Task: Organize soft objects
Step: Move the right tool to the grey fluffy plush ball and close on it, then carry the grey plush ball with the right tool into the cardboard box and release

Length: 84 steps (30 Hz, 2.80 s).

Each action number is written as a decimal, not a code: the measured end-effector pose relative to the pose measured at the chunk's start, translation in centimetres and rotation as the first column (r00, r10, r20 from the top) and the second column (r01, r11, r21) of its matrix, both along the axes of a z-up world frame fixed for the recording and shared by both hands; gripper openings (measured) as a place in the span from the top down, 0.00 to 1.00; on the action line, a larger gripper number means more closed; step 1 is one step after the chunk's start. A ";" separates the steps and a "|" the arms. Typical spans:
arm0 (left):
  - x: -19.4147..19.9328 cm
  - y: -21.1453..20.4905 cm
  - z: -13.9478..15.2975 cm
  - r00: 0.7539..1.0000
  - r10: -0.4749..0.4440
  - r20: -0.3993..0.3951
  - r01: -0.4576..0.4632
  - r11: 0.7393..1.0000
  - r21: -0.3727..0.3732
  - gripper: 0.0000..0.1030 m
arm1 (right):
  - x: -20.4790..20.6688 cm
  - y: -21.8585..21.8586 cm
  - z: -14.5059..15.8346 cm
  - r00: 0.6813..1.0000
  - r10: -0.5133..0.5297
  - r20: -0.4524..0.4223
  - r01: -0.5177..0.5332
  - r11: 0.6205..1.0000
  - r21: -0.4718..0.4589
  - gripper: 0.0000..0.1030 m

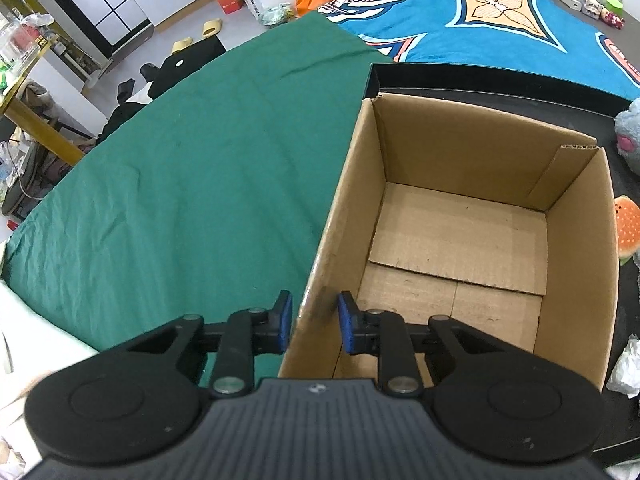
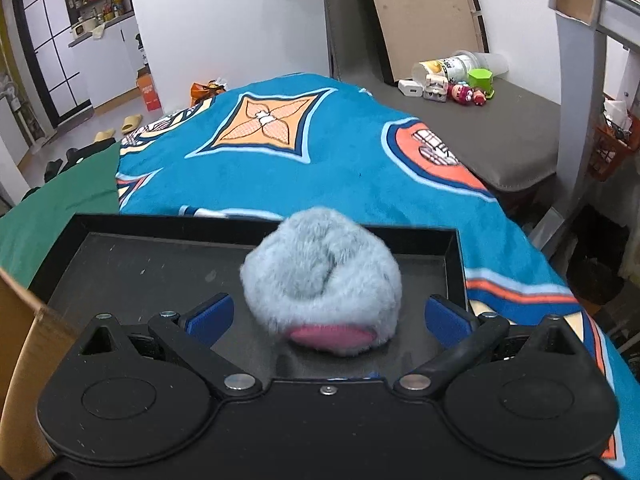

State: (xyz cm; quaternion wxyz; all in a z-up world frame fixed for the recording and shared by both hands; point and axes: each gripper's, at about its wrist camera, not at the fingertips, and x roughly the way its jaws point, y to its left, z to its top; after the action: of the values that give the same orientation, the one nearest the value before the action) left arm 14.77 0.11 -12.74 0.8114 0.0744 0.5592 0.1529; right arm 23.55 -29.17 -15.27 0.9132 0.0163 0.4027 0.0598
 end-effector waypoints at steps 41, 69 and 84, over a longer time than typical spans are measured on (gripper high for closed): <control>-1.5 1.2 1.5 0.998 -0.035 0.049 0.041 0.990 -0.134 0.81 | -6.9 2.7 6.7 0.995 0.100 0.027 -0.102 0.993 0.066 0.40; -2.6 3.7 1.5 0.996 -0.024 0.086 0.048 0.957 -0.285 0.81 | -10.3 13.6 9.9 0.956 0.288 0.046 -0.287 0.957 -0.031 0.40; -2.8 4.1 1.4 0.996 -0.039 0.079 0.060 0.954 -0.293 0.80 | -10.7 13.7 9.9 0.972 0.236 0.017 -0.236 0.972 -0.006 0.16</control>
State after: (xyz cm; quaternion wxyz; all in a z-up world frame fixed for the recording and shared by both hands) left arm 12.00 4.21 -11.36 0.8366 -0.0389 0.5442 0.0502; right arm 12.82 -15.43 -5.38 0.9033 -0.0343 0.3936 0.1672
